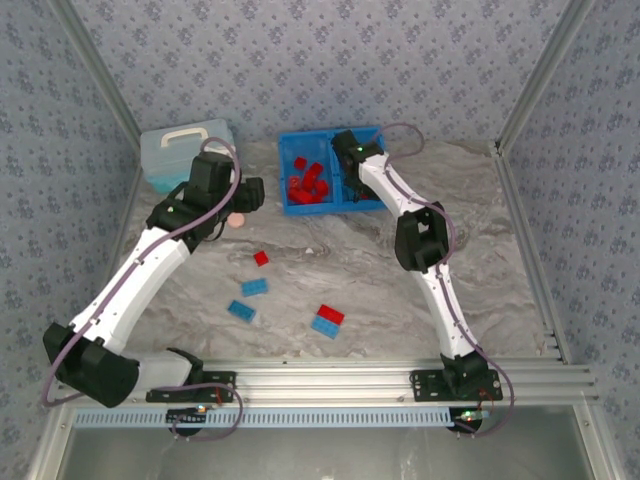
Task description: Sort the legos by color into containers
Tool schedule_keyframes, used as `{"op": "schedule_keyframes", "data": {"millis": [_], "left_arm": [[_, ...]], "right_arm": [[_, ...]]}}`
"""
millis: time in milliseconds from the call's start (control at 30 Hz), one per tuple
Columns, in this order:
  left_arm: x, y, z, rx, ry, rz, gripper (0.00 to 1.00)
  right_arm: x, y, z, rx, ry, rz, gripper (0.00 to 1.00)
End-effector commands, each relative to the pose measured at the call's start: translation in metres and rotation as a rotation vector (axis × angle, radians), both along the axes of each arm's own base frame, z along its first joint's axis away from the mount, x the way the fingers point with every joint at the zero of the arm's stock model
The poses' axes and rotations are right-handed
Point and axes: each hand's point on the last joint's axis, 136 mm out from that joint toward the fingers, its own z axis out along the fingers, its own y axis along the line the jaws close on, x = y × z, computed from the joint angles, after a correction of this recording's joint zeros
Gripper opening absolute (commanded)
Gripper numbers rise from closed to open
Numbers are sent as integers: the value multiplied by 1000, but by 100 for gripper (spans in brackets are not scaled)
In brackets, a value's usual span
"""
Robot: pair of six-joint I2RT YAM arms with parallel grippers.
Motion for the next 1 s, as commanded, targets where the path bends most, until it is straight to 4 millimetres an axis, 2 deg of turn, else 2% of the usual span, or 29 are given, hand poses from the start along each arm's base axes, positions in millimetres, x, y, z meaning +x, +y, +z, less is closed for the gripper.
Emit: {"op": "schedule_keyframes", "data": {"millis": [0, 133, 300, 400, 500, 600, 700, 800, 900, 933, 967], "left_arm": [[-2, 3, 12, -26, -37, -4, 80], [-5, 7, 12, -22, -40, 2, 80], [-7, 15, 9, -27, -40, 26, 80], [-7, 17, 9, -34, -39, 38, 80], [-7, 19, 10, -36, -42, 46, 80], [-8, 22, 12, -33, -48, 57, 80], [-10, 27, 13, -29, -56, 76, 80], [-12, 35, 11, -23, -64, 111, 80], [-15, 40, 6, -30, -57, 133, 80], [-17, 39, 3, -31, -42, 128, 80], [-20, 40, -2, -31, -22, 128, 80]], "right_arm": [[1, -6, -29, -4, 59, 9, 65], [-1, -6, -33, 11, 74, 1, 50], [2, -4, -10, 21, 37, 14, 36], [5, 0, 17, 38, -17, 26, 33], [7, 4, 61, 43, -98, 51, 28], [3, 12, 109, 34, -186, 96, 27], [-5, 38, 148, 33, -273, 194, 28], [-11, 85, 166, 89, -333, 325, 28], [-10, 134, 162, 130, -373, 445, 30], [-7, 144, 161, 123, -379, 483, 30], [-4, 152, 151, 123, -370, 501, 30]]}}
